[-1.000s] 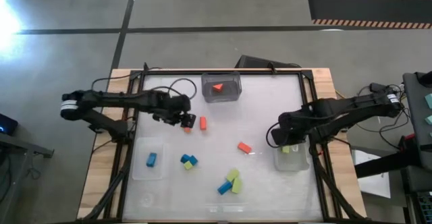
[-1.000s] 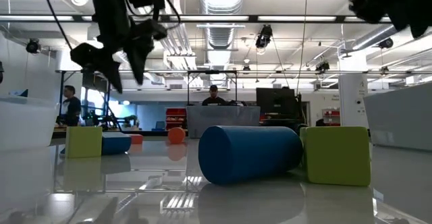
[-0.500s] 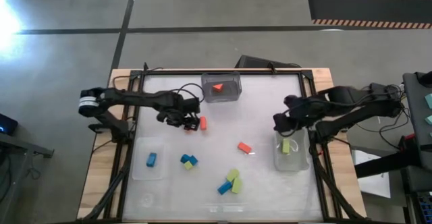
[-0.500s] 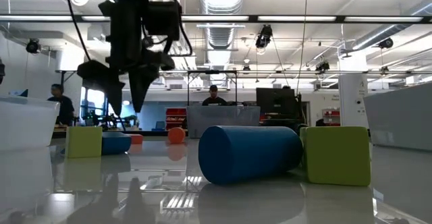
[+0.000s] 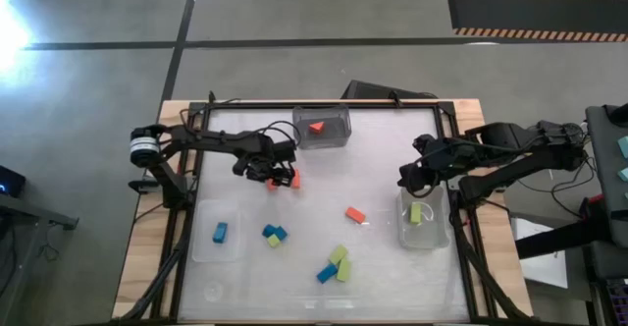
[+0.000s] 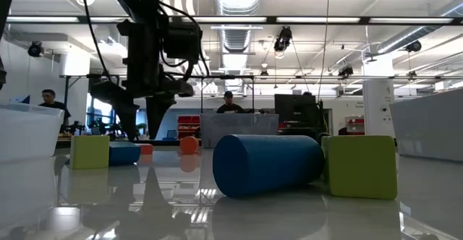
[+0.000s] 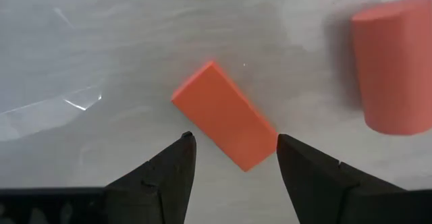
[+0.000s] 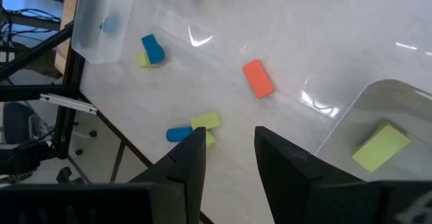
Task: Sort & place blocks by color
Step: Put the orange block into the black bin
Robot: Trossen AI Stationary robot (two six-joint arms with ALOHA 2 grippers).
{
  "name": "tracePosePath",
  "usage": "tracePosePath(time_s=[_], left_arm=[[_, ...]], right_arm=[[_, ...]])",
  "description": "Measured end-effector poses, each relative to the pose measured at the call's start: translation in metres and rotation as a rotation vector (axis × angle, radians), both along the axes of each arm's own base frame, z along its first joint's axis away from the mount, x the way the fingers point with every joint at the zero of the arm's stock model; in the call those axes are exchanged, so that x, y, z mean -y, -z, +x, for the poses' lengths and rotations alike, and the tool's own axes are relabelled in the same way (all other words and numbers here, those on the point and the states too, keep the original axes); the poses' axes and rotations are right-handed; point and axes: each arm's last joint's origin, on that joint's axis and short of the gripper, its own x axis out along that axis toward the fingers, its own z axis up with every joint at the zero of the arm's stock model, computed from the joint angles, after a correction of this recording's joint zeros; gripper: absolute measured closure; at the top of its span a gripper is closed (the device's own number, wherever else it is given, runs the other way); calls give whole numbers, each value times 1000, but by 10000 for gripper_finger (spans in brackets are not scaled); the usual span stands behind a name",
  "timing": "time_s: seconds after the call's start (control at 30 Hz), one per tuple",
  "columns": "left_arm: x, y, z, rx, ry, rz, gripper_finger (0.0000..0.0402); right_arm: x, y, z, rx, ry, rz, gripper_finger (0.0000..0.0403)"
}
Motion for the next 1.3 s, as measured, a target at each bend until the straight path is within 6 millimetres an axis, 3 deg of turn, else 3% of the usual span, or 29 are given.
tracePosePath(time_s=[0.93,1.3], left_arm=[[-6,8,-1,25,-122,70,211],[-7,20,3,-16,-120,64,211]], right_arm=[[0,1,-1,-5,-43,-31,287],[1,5,-7,-88,-35,-37,287]])
